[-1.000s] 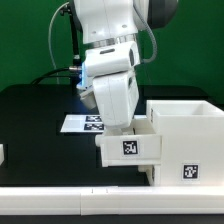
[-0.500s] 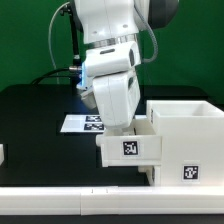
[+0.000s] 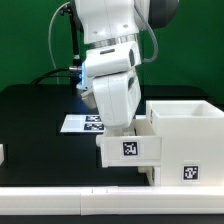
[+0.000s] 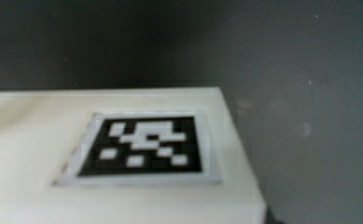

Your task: Assemble drawer

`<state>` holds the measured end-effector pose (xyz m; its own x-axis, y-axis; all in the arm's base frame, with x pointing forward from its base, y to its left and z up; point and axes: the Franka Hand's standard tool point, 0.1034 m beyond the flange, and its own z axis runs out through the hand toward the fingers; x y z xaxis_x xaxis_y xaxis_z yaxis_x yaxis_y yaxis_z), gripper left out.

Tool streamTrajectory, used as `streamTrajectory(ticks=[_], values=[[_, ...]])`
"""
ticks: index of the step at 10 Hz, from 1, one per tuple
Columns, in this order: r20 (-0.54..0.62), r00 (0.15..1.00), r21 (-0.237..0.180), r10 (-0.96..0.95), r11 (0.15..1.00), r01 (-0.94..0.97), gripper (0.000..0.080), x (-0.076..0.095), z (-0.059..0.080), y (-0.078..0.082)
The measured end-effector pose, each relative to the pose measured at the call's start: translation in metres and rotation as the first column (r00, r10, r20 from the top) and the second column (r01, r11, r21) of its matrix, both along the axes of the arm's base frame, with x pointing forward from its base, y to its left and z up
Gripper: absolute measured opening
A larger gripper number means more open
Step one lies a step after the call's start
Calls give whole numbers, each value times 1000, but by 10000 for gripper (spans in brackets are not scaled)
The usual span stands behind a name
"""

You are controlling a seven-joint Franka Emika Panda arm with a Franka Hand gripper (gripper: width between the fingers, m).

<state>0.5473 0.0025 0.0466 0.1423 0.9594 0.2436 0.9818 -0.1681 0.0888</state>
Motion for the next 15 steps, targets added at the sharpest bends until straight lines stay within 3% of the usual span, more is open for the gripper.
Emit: streamTrajectory(ticks=[2,4,12,13,15], values=[[38,998,36,51,998,-52,38,2,-8,-13],[60,996,59,71,995,-75,38,2,-14,-15],[50,998,59,44,997,-46,38,2,-13,-13],[34,999,52,-9,999,7,38,4,-8,-3],[32,997,-25,-67,997,67,38,13,7,19]])
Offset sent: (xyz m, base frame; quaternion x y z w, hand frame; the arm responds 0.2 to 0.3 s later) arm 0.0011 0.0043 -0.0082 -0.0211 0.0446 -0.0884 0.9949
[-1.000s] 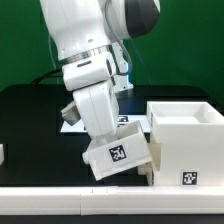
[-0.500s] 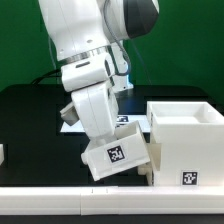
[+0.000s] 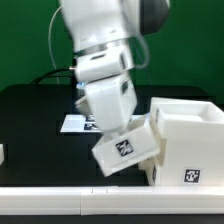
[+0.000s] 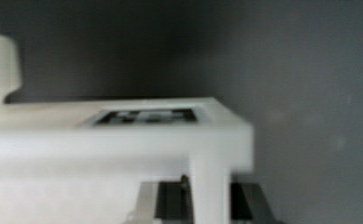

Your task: Assemble drawer

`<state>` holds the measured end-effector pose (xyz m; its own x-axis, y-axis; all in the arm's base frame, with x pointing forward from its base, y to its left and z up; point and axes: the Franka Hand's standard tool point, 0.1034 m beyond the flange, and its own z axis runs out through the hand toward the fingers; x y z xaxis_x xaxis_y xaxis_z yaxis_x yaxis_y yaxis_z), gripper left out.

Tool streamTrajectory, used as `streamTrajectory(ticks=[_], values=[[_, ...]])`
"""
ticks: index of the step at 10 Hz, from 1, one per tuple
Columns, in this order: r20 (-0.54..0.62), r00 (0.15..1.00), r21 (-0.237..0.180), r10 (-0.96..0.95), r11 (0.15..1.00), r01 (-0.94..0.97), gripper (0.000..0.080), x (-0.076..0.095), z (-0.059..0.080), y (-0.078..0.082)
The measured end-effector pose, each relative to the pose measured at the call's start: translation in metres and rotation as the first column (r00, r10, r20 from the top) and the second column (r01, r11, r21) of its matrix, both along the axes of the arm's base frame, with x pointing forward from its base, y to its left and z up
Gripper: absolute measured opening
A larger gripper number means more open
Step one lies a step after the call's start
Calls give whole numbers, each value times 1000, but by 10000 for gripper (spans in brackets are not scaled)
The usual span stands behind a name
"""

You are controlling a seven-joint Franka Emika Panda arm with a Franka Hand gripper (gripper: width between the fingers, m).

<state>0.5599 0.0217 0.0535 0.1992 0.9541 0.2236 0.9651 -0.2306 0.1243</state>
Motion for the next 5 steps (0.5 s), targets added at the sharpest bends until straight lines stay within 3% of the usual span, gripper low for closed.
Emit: streamTrajectory(ticks=[2,5], values=[[-23,997,-90,-79,993,76,38,-1,7,3],[-41,990,-175,-138,976,129,38,-6,5,-2]])
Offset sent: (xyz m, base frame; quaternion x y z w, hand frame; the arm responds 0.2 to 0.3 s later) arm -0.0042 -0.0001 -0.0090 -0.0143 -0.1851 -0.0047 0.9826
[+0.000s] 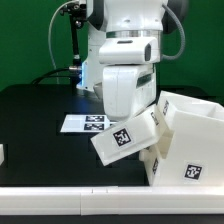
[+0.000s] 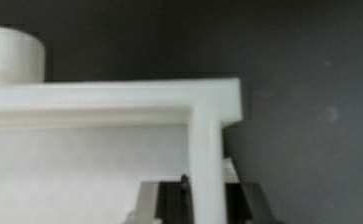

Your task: Assemble drawer

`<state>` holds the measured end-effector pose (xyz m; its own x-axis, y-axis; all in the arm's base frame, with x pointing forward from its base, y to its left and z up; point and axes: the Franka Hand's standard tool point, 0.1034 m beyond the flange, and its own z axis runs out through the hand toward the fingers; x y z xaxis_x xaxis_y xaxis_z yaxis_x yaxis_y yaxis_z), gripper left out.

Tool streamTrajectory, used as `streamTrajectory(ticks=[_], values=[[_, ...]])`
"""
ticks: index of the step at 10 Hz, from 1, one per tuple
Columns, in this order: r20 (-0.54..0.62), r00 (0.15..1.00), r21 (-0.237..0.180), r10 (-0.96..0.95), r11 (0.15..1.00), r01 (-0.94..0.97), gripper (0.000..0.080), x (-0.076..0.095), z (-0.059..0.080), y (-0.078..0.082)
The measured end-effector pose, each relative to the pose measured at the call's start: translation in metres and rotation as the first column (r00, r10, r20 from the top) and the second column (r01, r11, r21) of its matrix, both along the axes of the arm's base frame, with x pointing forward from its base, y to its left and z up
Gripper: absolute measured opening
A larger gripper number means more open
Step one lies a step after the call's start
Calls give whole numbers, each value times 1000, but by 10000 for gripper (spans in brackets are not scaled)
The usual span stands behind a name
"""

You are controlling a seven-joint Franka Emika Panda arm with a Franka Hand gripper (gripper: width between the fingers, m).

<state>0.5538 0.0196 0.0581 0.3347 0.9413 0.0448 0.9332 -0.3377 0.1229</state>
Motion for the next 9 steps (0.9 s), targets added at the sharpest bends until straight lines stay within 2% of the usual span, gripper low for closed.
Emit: streamTrajectory(ticks=[2,4,6,9], values=[[-37,997,-22,70,997,-71,38,-12,-17,-35],[-75,990,-16,119,993,-120,38,-23,-40,-75],[-80,985,-16,154,988,-156,38,-26,-45,-98],[-75,987,-11,143,989,-144,38,-27,-45,-96]])
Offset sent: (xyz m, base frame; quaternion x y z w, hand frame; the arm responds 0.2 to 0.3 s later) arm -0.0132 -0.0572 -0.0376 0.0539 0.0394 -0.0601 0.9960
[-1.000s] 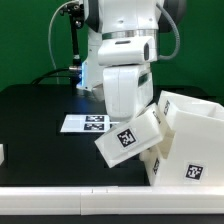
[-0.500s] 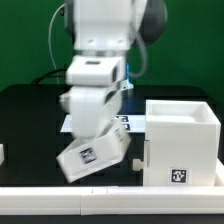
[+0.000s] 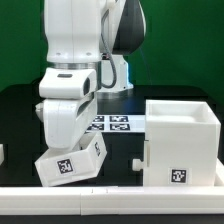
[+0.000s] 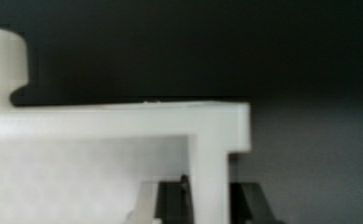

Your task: Assemble drawer

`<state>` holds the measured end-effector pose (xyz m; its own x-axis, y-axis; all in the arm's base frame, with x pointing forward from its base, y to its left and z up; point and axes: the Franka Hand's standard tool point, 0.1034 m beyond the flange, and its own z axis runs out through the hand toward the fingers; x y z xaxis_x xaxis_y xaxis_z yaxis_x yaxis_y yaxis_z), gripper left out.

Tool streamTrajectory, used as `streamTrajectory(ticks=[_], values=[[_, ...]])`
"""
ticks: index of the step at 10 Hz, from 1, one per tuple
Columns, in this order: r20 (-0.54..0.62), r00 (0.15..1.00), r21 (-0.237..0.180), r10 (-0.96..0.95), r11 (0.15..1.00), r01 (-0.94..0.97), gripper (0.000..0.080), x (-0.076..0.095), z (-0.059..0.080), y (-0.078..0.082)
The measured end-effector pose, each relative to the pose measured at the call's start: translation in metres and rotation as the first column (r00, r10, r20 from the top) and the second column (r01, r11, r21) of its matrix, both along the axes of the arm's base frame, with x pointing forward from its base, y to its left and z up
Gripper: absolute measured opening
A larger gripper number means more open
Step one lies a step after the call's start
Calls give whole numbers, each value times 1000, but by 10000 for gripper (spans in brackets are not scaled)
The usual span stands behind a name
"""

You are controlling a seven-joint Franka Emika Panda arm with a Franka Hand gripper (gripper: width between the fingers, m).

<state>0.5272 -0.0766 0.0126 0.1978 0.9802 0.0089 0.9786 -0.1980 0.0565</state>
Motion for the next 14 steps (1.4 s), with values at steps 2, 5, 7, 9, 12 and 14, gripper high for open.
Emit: streamTrajectory(ticks=[2,5,7,9,12,14], values=[[0,1000,0,0,1000,0,113,0,0,0],[-6,997,0,71,998,-71,561,-1,0,-7],[12,993,17,115,993,-115,632,0,2,-14],[33,972,66,234,969,-236,645,-8,-5,-38],[31,970,179,243,953,-244,649,-21,-11,-66],[35,977,198,208,957,-211,649,-18,-10,-65]])
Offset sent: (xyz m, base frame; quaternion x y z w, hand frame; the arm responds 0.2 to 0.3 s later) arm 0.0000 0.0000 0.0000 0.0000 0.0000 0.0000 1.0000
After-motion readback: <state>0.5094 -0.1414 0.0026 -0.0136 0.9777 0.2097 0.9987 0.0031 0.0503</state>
